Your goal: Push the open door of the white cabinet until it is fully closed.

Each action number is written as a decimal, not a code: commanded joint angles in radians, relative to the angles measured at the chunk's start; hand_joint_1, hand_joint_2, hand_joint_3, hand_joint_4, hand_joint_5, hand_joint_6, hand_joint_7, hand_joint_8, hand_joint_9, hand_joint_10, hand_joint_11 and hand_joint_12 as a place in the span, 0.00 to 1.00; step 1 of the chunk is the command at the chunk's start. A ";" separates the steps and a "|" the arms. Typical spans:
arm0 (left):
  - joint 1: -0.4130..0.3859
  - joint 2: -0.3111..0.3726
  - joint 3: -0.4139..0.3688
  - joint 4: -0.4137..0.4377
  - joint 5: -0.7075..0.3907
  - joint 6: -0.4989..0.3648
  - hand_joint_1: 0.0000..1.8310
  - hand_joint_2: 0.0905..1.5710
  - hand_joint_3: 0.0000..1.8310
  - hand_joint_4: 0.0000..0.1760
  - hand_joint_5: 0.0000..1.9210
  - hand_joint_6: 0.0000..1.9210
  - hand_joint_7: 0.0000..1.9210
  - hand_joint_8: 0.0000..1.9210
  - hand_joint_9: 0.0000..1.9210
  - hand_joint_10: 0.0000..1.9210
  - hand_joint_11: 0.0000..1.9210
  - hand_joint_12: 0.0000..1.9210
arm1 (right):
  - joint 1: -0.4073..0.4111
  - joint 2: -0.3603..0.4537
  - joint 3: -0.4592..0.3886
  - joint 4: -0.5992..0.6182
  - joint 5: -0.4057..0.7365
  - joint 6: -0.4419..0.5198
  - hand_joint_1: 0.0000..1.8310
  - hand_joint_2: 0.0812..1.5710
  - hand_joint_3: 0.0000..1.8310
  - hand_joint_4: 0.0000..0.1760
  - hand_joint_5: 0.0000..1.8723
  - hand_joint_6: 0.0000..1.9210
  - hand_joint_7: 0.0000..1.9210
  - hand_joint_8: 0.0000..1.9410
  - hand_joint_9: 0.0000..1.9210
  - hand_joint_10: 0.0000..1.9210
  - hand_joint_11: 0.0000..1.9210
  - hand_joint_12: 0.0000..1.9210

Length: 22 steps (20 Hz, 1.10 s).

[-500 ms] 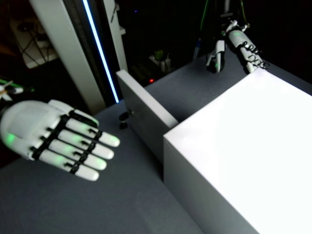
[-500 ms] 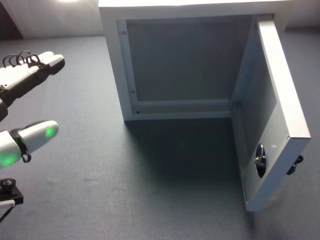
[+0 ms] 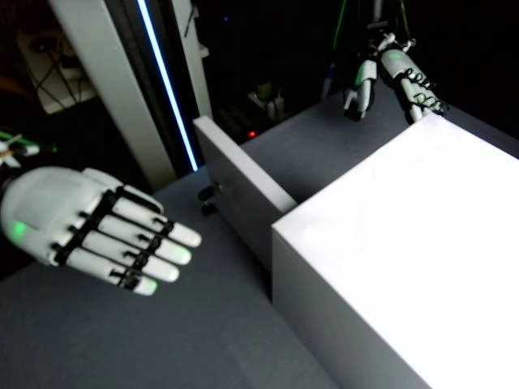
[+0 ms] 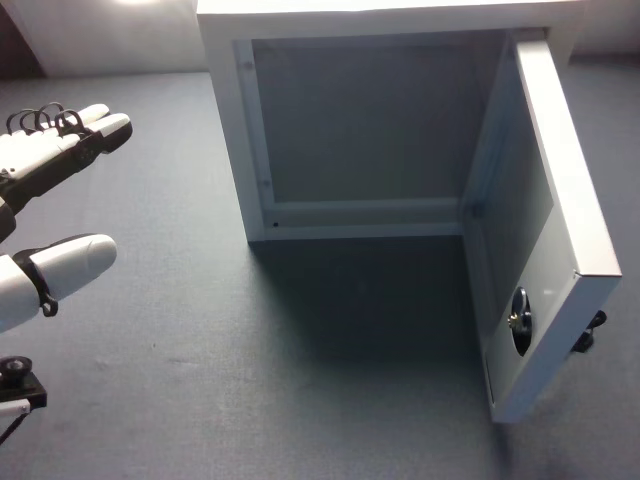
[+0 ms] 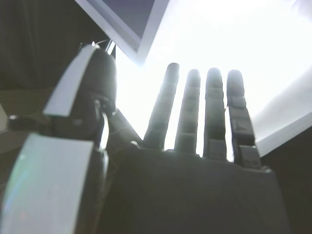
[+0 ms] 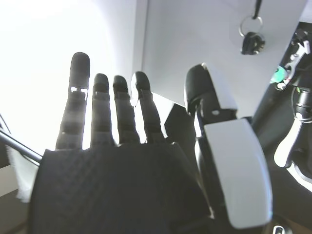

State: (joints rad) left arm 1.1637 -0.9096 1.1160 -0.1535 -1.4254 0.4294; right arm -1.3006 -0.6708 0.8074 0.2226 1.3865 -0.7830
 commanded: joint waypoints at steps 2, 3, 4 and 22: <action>-0.004 0.000 0.008 -0.021 -0.122 -0.005 0.14 0.90 0.00 0.00 0.06 0.00 0.02 0.00 0.03 0.00 0.00 0.16 | 0.013 0.004 -0.002 -0.010 0.128 0.003 0.28 0.87 0.00 0.00 0.12 0.01 0.06 0.00 0.01 0.15 0.00 0.51; -0.004 0.000 0.008 -0.023 -0.122 -0.005 0.15 0.90 0.00 0.00 0.07 0.00 0.03 0.00 0.03 0.00 0.00 0.16 | 0.017 0.004 -0.003 -0.022 0.128 0.003 0.28 0.88 0.00 0.00 0.13 0.01 0.07 0.00 0.01 0.17 0.00 0.59; -0.004 0.000 0.008 -0.024 -0.123 -0.005 0.17 0.90 0.00 0.00 0.06 0.00 0.03 0.00 0.03 0.00 0.00 0.14 | 0.019 0.004 -0.004 -0.028 0.129 0.003 0.23 0.88 0.00 0.00 0.13 0.01 0.07 0.00 0.01 0.19 0.00 0.64; 0.003 -0.002 0.009 -0.046 -0.143 -0.005 0.13 0.90 0.00 0.00 0.03 0.00 0.00 0.00 0.00 0.00 0.00 0.00 | 0.171 -0.043 0.014 -0.241 0.029 0.043 0.25 0.87 0.00 0.00 0.19 0.02 0.15 0.00 0.03 0.32 0.00 0.67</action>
State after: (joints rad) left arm 1.1709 -0.9108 1.1210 -0.1764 -1.4357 0.4294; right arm -1.1366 -0.7151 0.8192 -0.0315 1.3010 -0.7464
